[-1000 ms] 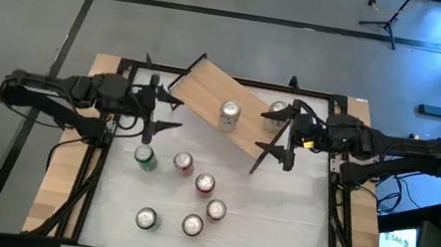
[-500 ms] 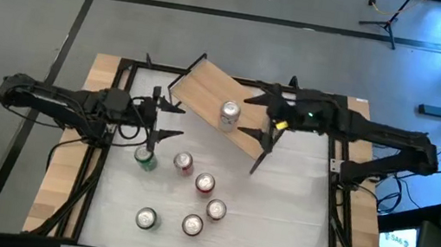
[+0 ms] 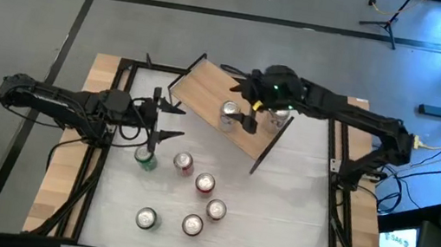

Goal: Place canned beverage on shelf
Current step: Put the red-silver soda can on the shelf aligned with the other red-silver soda can

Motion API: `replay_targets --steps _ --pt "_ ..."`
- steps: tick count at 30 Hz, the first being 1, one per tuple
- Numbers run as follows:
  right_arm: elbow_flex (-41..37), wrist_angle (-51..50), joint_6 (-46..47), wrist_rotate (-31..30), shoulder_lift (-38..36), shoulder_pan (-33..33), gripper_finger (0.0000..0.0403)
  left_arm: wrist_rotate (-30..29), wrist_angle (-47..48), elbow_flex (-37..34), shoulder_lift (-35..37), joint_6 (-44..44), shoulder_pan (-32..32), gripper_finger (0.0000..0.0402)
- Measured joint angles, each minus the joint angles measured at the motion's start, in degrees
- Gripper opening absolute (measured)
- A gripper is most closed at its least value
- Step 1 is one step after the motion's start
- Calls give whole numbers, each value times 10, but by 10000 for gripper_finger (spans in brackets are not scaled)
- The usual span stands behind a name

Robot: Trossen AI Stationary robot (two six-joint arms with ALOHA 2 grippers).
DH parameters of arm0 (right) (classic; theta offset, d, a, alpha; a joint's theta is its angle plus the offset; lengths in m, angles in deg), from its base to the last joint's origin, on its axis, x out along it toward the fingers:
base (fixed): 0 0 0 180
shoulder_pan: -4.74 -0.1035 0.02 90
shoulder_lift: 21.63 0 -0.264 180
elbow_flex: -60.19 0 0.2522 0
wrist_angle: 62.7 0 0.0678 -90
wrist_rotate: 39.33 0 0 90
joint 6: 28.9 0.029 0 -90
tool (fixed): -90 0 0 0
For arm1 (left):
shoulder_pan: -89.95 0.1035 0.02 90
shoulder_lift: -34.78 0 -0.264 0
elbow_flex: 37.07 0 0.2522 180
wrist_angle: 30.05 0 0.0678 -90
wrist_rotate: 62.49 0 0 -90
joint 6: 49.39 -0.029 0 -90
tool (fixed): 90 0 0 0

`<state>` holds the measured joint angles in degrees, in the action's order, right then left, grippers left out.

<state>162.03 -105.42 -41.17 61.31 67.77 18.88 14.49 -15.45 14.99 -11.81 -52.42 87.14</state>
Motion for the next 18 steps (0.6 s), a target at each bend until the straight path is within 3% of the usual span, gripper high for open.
replay_targets --steps 4,18 --pt "2 -13 -1 40 17 11 392 0 -1 0 0 0 0 286" --pt "2 -45 -15 24 28 10 392 4 -1 0 0 -1 0 286"
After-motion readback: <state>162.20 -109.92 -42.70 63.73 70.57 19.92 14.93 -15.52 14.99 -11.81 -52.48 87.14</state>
